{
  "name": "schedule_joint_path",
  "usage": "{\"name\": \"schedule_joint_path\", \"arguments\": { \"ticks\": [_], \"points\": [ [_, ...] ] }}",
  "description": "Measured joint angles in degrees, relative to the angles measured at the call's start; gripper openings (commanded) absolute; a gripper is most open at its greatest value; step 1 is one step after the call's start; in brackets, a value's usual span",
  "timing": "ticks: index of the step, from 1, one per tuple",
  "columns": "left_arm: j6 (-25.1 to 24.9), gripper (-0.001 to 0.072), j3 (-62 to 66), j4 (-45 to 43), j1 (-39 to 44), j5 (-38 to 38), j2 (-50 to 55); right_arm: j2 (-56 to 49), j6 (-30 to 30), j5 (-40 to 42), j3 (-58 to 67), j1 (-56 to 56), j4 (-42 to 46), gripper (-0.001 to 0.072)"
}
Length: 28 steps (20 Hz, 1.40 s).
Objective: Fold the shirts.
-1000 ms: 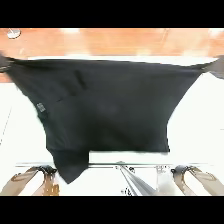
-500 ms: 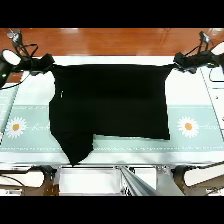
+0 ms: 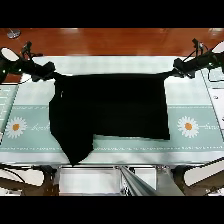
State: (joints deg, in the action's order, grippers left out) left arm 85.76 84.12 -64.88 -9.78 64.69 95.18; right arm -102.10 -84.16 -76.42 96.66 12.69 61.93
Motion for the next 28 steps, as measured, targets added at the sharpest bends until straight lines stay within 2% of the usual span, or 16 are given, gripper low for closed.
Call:
{"name": "schedule_joint_path", "arguments": {
  "ticks": [5,6,7,8,13,16,19,22,25,28],
  "points": [
    [-3.9,0.0023,-4.5,0.0,-0.6,5.2,2.0,0.5,0.7,-1.8,-7.8,-1.6,4.5,0.0035],
    [-4.2,0.0031,-5.0,0.0,-0.7,6.1,2.5,0.5,0.5,-1.3,-9.4,-1.9,5.2,0.0119],
    [-4.3,0.0221,-5.4,-0.1,-0.7,6.6,3.0,0.5,0.1,-0.7,-10.5,-2.1,5.3,0.0437],
    [-4.3,0.0693,-5.4,-0.2,-0.7,7.7,3.3,0.6,-0.6,-0.3,-11.1,-2.2,5.7,0.0625],
    [-2.9,0.0703,-1.7,-4.2,-2.7,18.2,2.2,2.7,-2.9,-7.6,-7.0,0.6,6.0,0.0625],
    [-1.7,0.0703,-5.3,-6.0,-5.8,19.3,-4.2,9.0,-2.4,-9.9,-8.5,4.2,7.3,0.0625],
    [-1.1,0.0704,-16.7,-6.6,-10.8,16.3,-13.1,19.2,-1.1,-5.6,-20.1,8.1,7.1,0.0625],
    [-0.3,0.0704,-32.0,-4.7,-16.5,12.3,-22.1,30.0,2.2,1.0,-36.7,9.9,1.6,0.0625],
    [-1.9,0.0704,-44.6,-1.9,-20.9,9.6,-28.3,37.8,6.3,5.8,-50.8,10.6,-4.8,0.0624],
    [-4.7,0.0703,-53.3,3.0,-22.8,8.7,-31.1,41.1,8.8,8.0,-58.4,10.9,-8.0,0.0624]
  ]
}}
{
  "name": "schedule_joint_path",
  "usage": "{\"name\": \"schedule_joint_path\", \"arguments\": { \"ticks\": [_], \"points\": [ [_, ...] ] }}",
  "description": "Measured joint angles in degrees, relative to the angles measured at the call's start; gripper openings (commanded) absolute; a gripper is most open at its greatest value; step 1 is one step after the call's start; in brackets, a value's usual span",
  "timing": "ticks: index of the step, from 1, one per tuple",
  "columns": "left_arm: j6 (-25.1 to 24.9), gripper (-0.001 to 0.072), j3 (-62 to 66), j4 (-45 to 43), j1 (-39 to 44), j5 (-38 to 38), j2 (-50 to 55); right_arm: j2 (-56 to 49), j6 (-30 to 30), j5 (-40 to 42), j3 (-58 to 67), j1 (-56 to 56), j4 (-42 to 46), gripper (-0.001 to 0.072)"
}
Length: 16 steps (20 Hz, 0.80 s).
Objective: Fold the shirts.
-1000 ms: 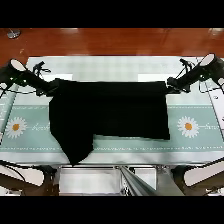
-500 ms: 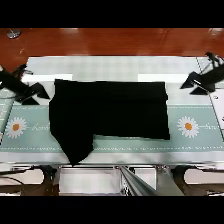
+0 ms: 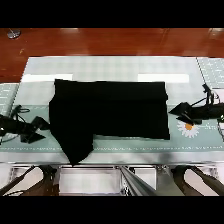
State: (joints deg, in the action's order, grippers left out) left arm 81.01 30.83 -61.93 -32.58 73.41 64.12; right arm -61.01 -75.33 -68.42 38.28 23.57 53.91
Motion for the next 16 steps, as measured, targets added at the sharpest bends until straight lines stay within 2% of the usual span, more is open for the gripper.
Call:
{"name": "schedule_joint_path", "arguments": {
  "ticks": [3,7,8,9,13,16],
  "points": [
    [-3.7,0.0703,-5.8,7.2,0.5,0.0,-1.0,1.3,1.2,1.3,-3.1,0.1,-1.9,0.0623],
    [-6.3,0.0694,-11.2,13.1,5.0,-1.6,-1.5,1.9,1.9,2.1,-3.8,1.2,-4.4,0.0623],
    [-6.9,0.0513,-11.8,13.8,6.3,-1.9,-1.5,1.9,2.0,2.0,-3.0,2.4,-3.9,0.0623],
    [-7.6,0.0032,-12.3,13.9,7.5,-2.7,-1.6,2.0,2.0,1.4,-2.0,4.3,-2.5,0.0619],
    [-11.1,0.0022,-13.0,14.6,9.9,-6.0,-2.1,2.0,-3.0,-5.2,-2.4,11.3,7.9,0.0619],
    [-12.8,0.0022,-12.7,17.8,10.5,-6.5,-2.4,2.0,-5.4,-8.1,-6.8,11.2,10.5,0.0620]
  ]
}}
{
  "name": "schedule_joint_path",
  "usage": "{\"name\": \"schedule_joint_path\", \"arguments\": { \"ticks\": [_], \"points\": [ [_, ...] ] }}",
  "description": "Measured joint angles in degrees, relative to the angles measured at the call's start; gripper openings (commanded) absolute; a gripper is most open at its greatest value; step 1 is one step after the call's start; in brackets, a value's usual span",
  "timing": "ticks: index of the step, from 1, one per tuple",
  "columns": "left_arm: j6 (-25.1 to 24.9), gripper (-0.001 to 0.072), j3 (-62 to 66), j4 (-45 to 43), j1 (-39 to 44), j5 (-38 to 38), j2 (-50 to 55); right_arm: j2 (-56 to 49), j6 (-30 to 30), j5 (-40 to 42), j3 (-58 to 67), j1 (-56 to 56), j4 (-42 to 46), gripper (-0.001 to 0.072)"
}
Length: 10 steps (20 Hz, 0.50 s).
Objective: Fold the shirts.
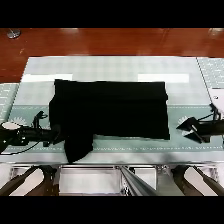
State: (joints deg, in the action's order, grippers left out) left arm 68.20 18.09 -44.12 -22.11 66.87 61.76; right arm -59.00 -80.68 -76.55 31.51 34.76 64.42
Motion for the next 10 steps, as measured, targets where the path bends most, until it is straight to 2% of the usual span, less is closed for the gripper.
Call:
{"name": "schedule_joint_path", "arguments": {
  "ticks": [5,10],
  "points": [
    [-1.3,0.0023,0.2,2.6,0.3,0.4,-0.1,0.0,-1.4,1.8,-4.1,-6.0,-1.5,0.0620],
    [-3.6,0.0023,0.2,3.5,0.3,-1.6,-0.1,-2.8,-1.2,7.6,-4.9,-11.1,-9.3,0.0619]
  ]
}}
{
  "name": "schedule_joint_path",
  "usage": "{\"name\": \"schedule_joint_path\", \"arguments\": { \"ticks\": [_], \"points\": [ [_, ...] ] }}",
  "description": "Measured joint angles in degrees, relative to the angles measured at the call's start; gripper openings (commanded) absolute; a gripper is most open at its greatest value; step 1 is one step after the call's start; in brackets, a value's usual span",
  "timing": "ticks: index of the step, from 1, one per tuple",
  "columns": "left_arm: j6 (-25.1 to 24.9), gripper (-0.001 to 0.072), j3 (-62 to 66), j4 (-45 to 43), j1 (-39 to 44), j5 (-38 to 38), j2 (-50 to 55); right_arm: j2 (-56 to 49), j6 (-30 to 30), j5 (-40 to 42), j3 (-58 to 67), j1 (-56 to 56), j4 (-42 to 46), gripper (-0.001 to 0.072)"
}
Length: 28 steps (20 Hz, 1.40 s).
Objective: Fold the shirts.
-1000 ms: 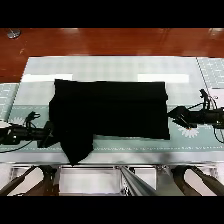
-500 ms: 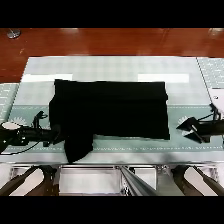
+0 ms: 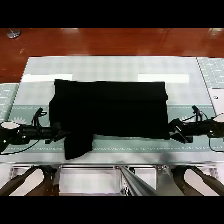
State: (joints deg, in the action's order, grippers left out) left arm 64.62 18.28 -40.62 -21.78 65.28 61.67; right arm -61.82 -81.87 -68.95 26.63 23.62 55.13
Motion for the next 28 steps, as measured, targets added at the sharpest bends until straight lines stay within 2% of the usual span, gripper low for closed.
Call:
{"name": "schedule_joint_path", "arguments": {
  "ticks": [1,2,3,4,8,13,19,23,27,28],
  "points": [
    [-0.2,0.0023,0.0,0.2,0.0,-0.4,0.0,-1.2,0.2,0.4,0.0,-0.9,-1.4,0.0602],
    [-0.4,0.0023,0.0,0.3,0.0,-0.6,0.0,-2.4,0.6,1.0,0.2,-1.9,-2.8,0.0398],
    [-0.6,0.0023,0.0,0.4,0.0,-0.7,0.0,-3.7,1.0,2.3,0.7,-2.7,-3.0,0.0124],
    [-0.6,0.0023,0.0,0.4,0.0,-0.8,0.0,-4.6,1.4,3.3,1.3,-3.3,-2.9,0.0035],
    [-0.9,0.0023,4.0,0.5,-0.1,-0.6,0.0,-6.4,4.0,3.1,7.3,-4.7,-4.7,0.0034],
    [0.3,0.0022,16.2,0.3,1.2,-2.4,2.3,-9.5,3.6,2.9,17.5,-5.4,-6.2,0.0035],
    [5.6,0.0021,37.3,-0.3,7.7,-6.8,18.9,-20.8,3.6,7.3,29.8,-8.3,-10.9,0.0034],
    [10.1,0.0021,50.3,-0.5,11.0,-7.1,30.2,-29.2,2.6,7.8,39.5,-9.1,-12.1,0.0035],
    [15.0,0.0022,58.4,-3.1,11.5,-6.6,36.6,-35.5,1.9,7.8,47.3,-9.4,-13.6,0.0041],
    [15.7,0.0079,59.5,-3.7,11.6,-6.4,37.4,-36.8,1.7,7.7,48.8,-9.5,-13.7,0.0213]
  ]
}}
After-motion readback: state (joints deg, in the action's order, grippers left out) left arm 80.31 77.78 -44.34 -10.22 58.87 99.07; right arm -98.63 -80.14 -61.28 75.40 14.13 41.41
